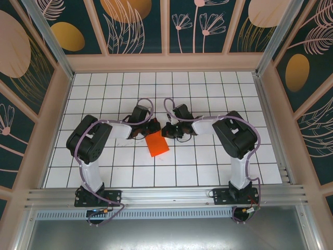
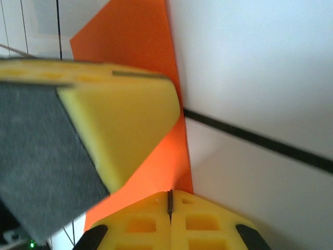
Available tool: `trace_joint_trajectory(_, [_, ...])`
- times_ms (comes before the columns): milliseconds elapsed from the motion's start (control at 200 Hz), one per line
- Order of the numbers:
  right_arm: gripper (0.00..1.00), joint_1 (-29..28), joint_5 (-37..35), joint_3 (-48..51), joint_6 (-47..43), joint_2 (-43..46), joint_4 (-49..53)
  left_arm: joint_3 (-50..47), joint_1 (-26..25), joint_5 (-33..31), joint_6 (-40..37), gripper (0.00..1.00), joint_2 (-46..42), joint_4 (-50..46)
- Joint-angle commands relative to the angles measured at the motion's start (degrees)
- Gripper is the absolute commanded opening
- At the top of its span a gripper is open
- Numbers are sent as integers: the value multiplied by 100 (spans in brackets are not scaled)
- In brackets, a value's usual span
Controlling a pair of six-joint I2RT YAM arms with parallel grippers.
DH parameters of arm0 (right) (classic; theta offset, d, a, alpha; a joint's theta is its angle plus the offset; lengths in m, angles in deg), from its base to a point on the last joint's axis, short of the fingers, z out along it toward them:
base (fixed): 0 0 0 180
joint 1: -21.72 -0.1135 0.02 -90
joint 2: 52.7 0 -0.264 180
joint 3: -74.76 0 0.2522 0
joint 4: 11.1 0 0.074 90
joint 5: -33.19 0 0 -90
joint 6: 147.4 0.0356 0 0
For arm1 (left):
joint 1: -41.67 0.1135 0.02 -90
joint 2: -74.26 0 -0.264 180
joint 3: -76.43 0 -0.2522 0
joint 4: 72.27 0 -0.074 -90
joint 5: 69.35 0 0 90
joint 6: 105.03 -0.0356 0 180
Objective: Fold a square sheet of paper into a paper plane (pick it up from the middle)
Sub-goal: First fold in half a square sheet of paper at the center of the table.
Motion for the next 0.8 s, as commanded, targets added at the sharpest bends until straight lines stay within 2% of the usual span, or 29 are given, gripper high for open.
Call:
trace_joint_trajectory(0, [0,-146,334,414,-294,328,470,-236,8,-264,7,0,197,-310])
trace_joint_trajectory(280, [0,-178,362,1182,-483,1013,728,-301,12,-228,30,0,171,-245])
trace_joint_trajectory(450, [0,-176,268,896,-478,1216,601,-330,6,-179,38,0,129,-199])
trace_joint_trajectory(796, [0,-197,45,5,-258,299,170,-357,7,-102,64,0,32,-188])
